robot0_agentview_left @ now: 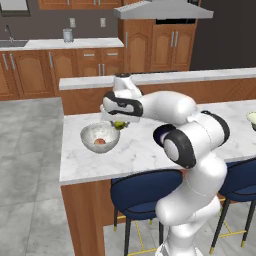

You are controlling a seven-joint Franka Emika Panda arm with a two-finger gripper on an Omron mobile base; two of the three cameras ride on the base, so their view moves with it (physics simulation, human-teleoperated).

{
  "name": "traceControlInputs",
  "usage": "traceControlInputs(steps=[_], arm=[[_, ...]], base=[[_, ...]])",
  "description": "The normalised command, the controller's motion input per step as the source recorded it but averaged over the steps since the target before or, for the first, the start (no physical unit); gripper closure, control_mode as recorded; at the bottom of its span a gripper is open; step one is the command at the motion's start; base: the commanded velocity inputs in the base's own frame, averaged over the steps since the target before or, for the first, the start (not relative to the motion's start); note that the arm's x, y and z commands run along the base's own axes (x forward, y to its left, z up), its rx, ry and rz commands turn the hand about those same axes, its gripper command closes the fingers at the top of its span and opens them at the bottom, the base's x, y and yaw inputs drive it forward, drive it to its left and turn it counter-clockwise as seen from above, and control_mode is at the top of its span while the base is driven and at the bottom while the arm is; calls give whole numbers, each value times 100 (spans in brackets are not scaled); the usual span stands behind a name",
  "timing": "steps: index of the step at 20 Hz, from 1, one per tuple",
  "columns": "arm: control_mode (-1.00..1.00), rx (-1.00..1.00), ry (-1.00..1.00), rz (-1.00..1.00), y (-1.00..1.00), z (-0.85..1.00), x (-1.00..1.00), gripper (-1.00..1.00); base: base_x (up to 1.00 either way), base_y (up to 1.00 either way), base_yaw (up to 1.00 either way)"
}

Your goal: Take the fruits from the plate on the dining counter and place two fruits in each bowl.

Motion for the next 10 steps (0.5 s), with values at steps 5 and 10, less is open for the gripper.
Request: traceControlInputs(steps=[5,10], arm=[[-100,-1,13,-11,16,-42,18,100],[-100,-1,10,-9,2,-18,30,100]], base=[[0,0,0],[0,0,0]])
